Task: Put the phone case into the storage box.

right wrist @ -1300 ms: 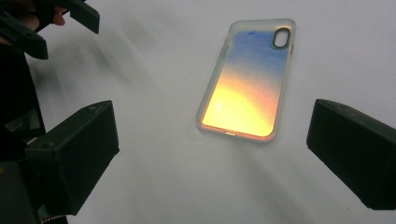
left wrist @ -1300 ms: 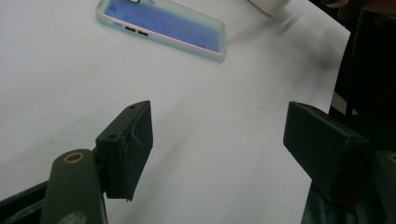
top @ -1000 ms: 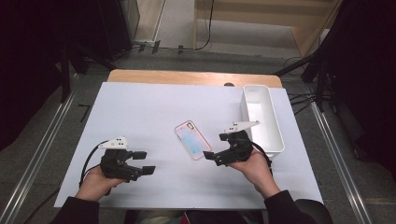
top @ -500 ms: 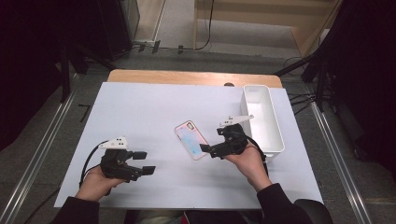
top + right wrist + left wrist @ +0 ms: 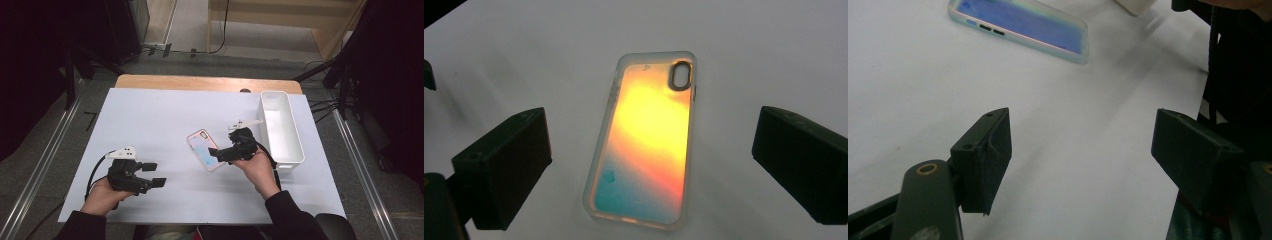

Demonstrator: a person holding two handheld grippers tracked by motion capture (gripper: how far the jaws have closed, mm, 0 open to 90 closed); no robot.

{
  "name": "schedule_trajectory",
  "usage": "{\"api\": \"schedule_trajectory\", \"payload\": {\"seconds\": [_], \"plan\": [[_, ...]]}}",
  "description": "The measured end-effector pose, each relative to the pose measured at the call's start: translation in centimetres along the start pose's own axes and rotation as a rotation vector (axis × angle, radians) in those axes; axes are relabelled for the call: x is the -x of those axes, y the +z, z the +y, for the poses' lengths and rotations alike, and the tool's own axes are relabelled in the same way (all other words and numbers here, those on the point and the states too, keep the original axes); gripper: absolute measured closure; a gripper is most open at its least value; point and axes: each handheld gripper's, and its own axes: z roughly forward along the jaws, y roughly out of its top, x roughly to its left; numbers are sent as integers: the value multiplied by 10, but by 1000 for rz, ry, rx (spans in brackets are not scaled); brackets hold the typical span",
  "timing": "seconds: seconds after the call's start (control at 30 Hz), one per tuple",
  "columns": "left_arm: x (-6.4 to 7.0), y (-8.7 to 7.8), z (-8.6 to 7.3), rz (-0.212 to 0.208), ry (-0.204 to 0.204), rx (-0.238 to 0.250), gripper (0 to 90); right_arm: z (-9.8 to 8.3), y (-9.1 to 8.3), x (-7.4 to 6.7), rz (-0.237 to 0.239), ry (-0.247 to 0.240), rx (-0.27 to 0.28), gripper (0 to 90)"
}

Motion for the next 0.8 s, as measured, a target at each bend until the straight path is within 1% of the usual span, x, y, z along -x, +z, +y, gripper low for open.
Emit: {"api": "schedule_trajectory", "payload": {"seconds": [0.1,0.2,0.27,0.3,0.37,0.43,0.5,0.63,0.73,0.8], "plan": [[0,0,0,0,1,-1,238,3,5,-1,-10,11,1,12],[0,0,0,1,1,0,238,5,8,-3,-9,17,1,12],[0,0,0,1,1,-1,239,7,11,-4,-14,10,0,12],[0,0,0,1,1,-1,238,8,13,-5,-26,6,-2,12],[-1,-1,0,2,1,-2,239,9,15,-6,-24,8,-2,12],[-1,-1,0,3,1,-3,238,10,18,-8,-40,18,-5,12],[-1,-1,0,3,2,-3,238,11,19,-7,-44,8,5,12],[-1,-1,0,3,3,-3,239,11,22,-9,-59,30,14,12],[-1,0,0,-2,-1,9,238,10,25,-10,-67,31,15,12],[-1,0,0,0,0,5,238,10,26,-10,-68,37,16,12]]}}
